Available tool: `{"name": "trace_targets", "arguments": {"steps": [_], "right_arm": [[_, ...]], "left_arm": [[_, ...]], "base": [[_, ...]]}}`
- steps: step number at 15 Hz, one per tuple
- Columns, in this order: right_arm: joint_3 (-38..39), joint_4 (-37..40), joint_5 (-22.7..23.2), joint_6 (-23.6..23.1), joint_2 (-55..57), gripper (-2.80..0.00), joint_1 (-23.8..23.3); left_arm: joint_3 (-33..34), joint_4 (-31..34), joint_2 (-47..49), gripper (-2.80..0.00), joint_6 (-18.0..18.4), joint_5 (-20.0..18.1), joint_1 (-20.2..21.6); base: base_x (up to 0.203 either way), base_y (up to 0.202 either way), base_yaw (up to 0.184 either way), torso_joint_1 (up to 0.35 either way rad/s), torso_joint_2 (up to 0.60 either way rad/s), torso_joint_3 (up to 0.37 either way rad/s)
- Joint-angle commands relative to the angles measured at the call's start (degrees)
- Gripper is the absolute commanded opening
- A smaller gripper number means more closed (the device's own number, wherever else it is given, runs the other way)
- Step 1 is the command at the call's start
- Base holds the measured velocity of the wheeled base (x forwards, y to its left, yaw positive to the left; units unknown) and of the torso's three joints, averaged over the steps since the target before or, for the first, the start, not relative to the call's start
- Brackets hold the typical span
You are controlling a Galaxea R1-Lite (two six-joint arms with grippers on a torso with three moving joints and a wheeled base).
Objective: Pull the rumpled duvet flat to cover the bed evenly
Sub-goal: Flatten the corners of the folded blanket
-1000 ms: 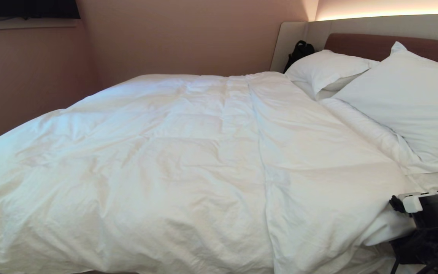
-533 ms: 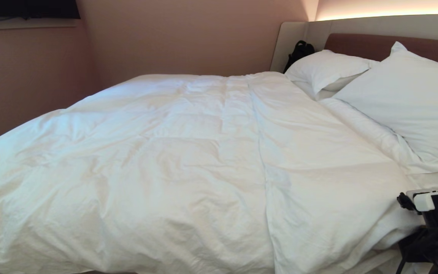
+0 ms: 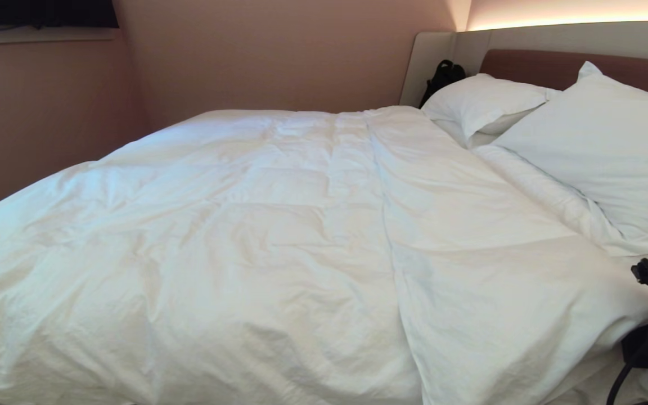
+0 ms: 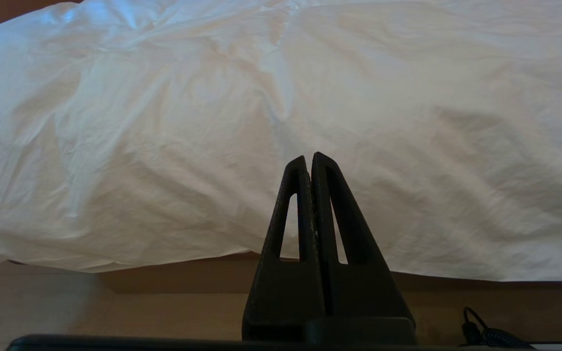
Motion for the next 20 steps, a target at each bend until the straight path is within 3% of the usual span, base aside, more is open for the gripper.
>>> {"name": "trace_targets", "arguments": {"steps": [1,9,20], "right_arm": [[-1.2,13.75,0.18,-0.02,-5.22,-2.8,-0.48],[-1.31,22.83,0.38,0.05,-15.88,-2.8,-4.24],[-1.03,30.4,0.36,0.07,-26.5,-2.8,-4.98]], "left_arm": [[0.01,0.0,-0.02,-2.8,0.01,-0.02,0.02],[0.01,0.0,-0.02,-2.8,0.01,-0.02,0.02],[0.01,0.0,-0.02,-2.8,0.01,-0.02,0.02]], "base": [[0.0,0.0,0.0,0.0,0.0,0.0],[0.0,0.0,0.0,0.0,0.0,0.0],[0.0,0.0,0.0,0.0,0.0,0.0]]}}
